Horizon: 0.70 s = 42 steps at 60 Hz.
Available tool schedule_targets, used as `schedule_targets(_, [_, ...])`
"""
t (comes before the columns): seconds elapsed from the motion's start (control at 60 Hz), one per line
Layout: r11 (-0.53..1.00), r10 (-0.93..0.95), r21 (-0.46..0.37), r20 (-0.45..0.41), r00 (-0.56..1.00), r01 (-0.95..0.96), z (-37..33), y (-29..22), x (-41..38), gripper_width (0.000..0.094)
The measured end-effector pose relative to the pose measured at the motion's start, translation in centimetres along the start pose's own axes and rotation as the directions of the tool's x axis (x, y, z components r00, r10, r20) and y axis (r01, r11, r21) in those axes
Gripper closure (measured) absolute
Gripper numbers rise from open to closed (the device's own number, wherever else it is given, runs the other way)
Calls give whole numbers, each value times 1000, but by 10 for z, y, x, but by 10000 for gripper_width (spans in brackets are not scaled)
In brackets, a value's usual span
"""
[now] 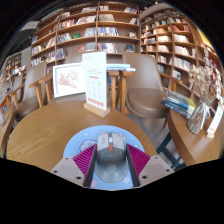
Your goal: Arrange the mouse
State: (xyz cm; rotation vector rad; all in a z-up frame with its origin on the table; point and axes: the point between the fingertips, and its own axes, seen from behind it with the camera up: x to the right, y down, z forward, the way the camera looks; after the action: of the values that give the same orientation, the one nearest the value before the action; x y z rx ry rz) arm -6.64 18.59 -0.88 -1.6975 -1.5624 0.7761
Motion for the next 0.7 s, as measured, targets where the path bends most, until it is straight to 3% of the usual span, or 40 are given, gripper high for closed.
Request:
schedule_targets(0.05, [999, -31, 18, -21, 999, 31, -2, -5, 3, 300])
schedule_targets(0.133, [997, -58, 37, -75, 995, 61, -17, -13, 13, 81])
schedule_targets(0.467, [988, -72, 127, -127, 989, 88, -185, -4, -10, 82])
schedule_targets(0.7, [987, -81, 136, -51, 995, 87, -286, 49, -52, 85])
